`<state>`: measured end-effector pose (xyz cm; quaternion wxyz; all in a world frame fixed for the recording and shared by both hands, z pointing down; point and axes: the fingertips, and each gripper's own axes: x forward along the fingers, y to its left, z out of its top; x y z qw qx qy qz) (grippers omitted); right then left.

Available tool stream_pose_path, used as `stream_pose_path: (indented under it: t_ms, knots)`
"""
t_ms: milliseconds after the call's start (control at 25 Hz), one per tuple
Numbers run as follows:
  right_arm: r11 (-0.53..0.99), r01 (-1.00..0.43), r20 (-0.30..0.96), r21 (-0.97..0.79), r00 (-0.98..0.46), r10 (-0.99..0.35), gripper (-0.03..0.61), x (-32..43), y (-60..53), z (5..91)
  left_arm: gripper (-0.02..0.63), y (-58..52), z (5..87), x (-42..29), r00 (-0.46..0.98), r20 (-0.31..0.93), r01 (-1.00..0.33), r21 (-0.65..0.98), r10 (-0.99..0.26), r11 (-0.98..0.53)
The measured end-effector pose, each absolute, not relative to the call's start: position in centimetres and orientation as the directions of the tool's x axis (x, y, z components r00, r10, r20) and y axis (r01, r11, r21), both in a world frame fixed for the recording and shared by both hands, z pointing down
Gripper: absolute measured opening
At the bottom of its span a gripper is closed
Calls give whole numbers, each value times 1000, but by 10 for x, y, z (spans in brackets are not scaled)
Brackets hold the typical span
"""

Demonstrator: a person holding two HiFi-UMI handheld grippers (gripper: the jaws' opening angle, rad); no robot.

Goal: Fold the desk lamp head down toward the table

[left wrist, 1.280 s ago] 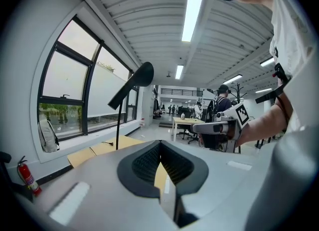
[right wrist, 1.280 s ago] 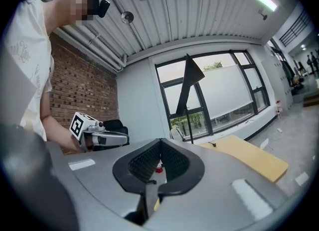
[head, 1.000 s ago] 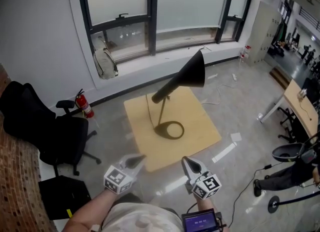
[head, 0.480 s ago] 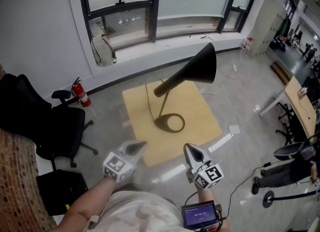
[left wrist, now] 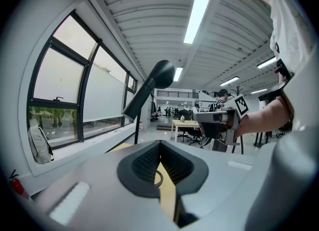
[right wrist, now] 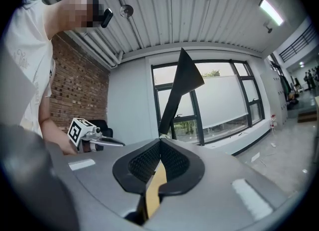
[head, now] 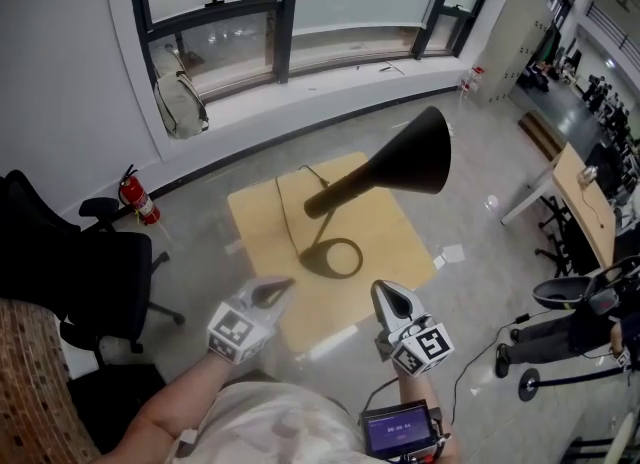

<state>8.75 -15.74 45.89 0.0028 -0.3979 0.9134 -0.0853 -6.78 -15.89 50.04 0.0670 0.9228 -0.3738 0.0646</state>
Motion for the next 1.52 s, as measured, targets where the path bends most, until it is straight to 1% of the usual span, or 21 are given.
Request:
stream_pose_path:
  t_ms: [320, 480, 760, 1120, 1400, 1480, 1520]
  knots:
    - [644, -761, 36, -76, -648, -761, 12, 80, -190, 417, 0, -202, 493, -69, 768, 133, -639, 89, -627, -764]
    - [638, -769, 18, -33, -639, -769, 12, 75, -202, 391, 0, -224, 477, -64, 805, 84, -593, 59, -587, -803]
    - [610, -792, -10, 28, -610, -792, 14, 72, -211, 352, 0, -245, 448, -51, 851, 40, -525, 23, -524, -851]
    - [590, -778, 7, 214, -603, -798, 18, 58, -214, 299, 0, -261, 432, -55, 850, -9, -527, 14, -527, -850]
    - [553, -765, -8, 331, -588, -809, 26, 54, -232, 241, 0, -273, 409, -52, 842, -51, -538, -19, -537, -843]
    - [535, -763, -13, 363, -578, -816, 32, 56, -237, 226, 5, -276, 404, -52, 839, -52, -543, -13, -541, -840]
    - [523, -761, -14, 383, -571, -821, 40, 56, -239, 220, 17, -278, 404, -52, 839, -49, -543, -19, -542, -839]
